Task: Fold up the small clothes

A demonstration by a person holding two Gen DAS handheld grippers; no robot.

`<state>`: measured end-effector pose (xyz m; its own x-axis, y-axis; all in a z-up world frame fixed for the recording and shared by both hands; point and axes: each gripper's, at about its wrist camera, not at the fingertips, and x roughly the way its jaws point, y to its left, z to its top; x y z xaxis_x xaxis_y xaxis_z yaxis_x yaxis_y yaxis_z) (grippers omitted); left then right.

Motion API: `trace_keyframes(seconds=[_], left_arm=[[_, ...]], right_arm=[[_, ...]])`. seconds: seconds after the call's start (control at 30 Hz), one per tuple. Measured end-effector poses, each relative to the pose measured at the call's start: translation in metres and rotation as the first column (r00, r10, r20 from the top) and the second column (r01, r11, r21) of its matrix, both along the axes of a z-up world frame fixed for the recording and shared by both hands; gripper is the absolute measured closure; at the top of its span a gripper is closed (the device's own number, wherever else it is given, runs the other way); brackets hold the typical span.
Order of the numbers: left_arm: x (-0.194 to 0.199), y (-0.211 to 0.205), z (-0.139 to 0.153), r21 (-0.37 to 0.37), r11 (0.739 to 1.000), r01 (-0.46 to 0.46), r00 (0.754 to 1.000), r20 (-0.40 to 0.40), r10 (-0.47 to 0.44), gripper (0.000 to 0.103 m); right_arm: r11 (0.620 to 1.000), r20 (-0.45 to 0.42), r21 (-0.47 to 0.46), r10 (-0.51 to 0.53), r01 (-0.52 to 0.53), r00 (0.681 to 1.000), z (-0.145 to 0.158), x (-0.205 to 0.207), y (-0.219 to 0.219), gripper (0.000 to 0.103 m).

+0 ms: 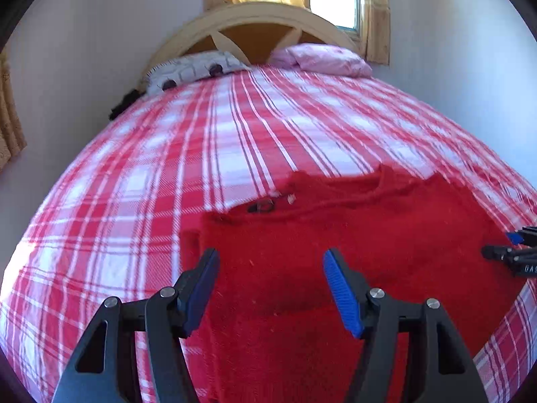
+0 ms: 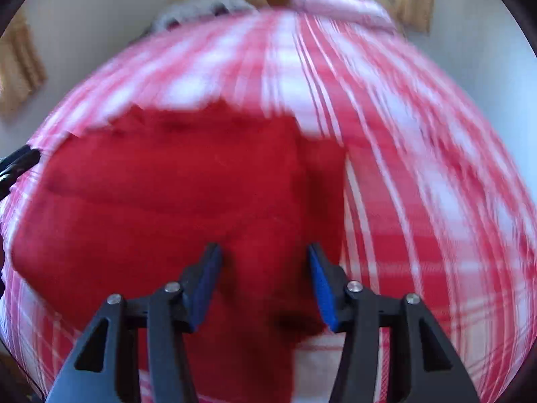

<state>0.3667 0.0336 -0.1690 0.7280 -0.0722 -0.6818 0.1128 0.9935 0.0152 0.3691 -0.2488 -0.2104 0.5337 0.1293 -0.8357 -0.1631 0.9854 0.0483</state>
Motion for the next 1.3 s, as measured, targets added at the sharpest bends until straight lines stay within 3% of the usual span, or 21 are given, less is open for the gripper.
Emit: trace_keyframes(seconds=[0.1,0.23,0.5,0.7,0.77,0.87,1.1,1.3], left_arm=[[0.004,-0.006,-0.017,0.023,1.000,0.002,0.999,-0.040,-0.001,0.037],[0.009,-0.009,-0.030,0.036,0.999,-0.013,0.998,-0.056,0.015,0.037],[0.013,-0.011,-0.036,0.044,0.999,-0.021,0.998,-0.054,0.024,0.035],[0.014,-0.007,-0.037,0.019,0.999,-0.027,0.998,-0.057,0.028,0.033],[0.013,-0.007,-0.036,0.020,0.999,-0.028,0.998,-0.060,0.029,0.033],[0.007,-0.006,-0.031,0.036,0.999,-0.035,0.997,-0.067,0.037,0.033],[-0.029,0.010,-0.007,-0.023,0.999,-0.046,0.999,-0.022,0.045,0.033],[-0.053,0.024,-0.036,0.016,0.998,-0.060,0.995,-0.080,0.061,0.033]], right_arm=[[0.998,0.029,0.055,0.012,-0.013,1.000,-0.002,-0.005,-0.010,0.047],[0.999,0.045,0.043,0.004,-0.006,0.999,0.005,-0.007,-0.008,0.047],[0.999,0.182,0.003,0.032,-0.033,0.983,0.035,-0.031,0.019,0.044],[0.998,0.129,-0.068,0.020,-0.011,0.992,0.007,-0.024,0.022,0.043],[0.999,0.110,-0.032,-0.002,0.005,0.994,-0.004,-0.023,0.011,0.036],[1.000,0.120,0.003,-0.027,0.026,0.992,-0.006,-0.025,0.001,0.031],[0.997,0.165,-0.066,-0.019,0.030,0.986,0.010,-0.041,0.013,0.030],[0.997,0.238,-0.080,0.019,0.000,0.971,0.023,-0.060,0.031,0.029]])
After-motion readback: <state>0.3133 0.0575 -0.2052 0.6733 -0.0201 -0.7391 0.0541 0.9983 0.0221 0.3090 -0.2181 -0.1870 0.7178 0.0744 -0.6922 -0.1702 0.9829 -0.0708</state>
